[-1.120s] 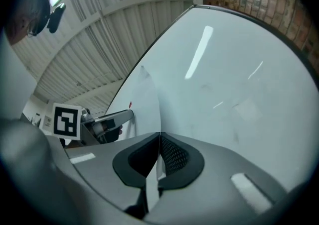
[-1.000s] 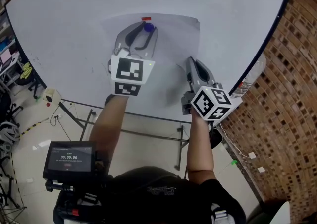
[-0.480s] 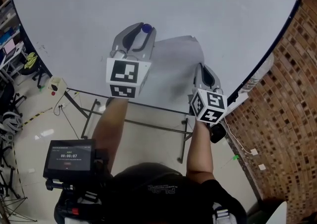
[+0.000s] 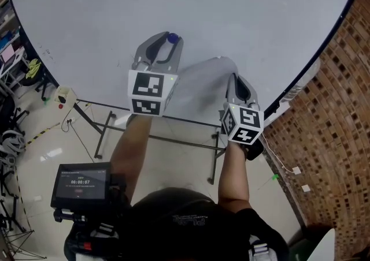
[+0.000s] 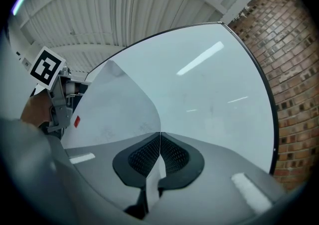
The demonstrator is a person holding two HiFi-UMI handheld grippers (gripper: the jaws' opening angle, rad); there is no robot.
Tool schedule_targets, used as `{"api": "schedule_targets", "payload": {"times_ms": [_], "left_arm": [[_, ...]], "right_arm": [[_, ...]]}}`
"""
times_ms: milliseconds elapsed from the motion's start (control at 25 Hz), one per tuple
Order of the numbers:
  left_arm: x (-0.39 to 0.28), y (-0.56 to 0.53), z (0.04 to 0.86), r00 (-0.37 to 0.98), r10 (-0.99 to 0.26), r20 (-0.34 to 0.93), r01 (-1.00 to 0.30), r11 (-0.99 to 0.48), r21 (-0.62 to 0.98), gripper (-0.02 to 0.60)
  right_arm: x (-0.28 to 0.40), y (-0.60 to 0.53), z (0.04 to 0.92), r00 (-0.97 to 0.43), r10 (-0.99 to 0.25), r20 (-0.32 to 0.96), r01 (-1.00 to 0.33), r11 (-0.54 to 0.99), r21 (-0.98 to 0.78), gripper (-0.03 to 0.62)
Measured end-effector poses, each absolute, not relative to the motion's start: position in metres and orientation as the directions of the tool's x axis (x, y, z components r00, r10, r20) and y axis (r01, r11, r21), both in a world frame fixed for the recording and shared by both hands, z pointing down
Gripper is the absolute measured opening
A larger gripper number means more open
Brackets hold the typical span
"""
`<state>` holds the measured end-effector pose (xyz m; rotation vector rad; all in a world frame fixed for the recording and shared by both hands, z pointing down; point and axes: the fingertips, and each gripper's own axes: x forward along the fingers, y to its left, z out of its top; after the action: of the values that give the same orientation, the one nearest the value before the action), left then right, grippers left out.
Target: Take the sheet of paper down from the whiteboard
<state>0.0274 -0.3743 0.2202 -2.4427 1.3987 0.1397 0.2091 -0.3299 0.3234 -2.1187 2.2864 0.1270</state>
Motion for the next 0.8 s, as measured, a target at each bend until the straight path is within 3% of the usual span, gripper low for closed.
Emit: {"api": "schedule_targets", "payload": {"times_ms": [800], "left_arm": [[0.032, -0.375, 0.258, 0.527, -0.830, -0.183, -0.849, -0.502, -0.167, 0.123]], "right_arm": [[0.204, -0.325, 0.330, -0.049, -0.997, -0.063, -0.996, 0.043, 0.082, 0.014]]}}
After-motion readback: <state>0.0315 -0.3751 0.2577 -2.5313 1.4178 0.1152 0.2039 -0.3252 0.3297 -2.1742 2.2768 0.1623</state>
